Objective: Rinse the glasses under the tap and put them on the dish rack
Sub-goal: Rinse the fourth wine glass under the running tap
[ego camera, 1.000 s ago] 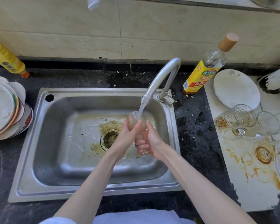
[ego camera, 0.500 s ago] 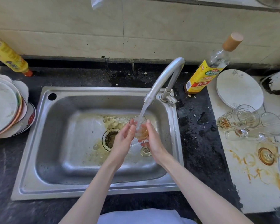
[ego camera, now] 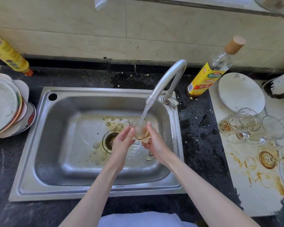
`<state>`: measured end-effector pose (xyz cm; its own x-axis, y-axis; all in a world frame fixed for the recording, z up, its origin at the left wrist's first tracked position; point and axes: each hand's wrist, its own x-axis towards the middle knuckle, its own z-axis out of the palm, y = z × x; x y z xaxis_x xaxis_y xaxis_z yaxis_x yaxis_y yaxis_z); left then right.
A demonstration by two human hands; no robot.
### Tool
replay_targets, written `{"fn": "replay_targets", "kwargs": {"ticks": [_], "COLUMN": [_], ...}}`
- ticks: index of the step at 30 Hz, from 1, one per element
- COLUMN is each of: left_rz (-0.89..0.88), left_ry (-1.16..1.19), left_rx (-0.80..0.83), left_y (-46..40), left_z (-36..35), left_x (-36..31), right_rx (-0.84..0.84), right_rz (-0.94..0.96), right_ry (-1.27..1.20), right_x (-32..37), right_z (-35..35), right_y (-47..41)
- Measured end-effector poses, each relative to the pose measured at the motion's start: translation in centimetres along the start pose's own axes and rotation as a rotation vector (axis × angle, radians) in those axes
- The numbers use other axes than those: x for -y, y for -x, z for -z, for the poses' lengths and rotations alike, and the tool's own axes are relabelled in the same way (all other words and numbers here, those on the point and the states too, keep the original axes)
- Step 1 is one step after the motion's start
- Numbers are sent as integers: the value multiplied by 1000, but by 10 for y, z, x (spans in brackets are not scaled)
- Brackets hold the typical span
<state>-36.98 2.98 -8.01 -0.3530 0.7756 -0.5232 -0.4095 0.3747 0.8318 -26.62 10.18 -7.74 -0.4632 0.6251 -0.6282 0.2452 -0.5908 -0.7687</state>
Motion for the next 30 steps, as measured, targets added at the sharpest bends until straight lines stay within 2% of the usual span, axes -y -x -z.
{"fn": "replay_targets", "kwargs": {"ticks": [2,8,12,16,18,21,30], "left_rz": [14,26,94,203,216,203,80], "left_ry": [11,7,17,-23,-45,-36,27], "left_rx": [1,135,152,164,148,98,171], "left_y": [-1,-1,-1,-2,-2,-3,-2], "left_z": [2,2,2,7,6,4,13], "left_x": [0,-2,1,9,11,12,-3], "right_rx": [25,73,100,149,83,0,-36], "right_rz": [-23,-75,-434,-549,-521,-372,-144], "right_ry": [54,3,-30,50,116,194,64], "right_x": [-2,0,7,8,8,8,3], "right_z": [2,-3,-4,2,3,3,1], "right_y": [1,4,3,5,7,9,7]}}
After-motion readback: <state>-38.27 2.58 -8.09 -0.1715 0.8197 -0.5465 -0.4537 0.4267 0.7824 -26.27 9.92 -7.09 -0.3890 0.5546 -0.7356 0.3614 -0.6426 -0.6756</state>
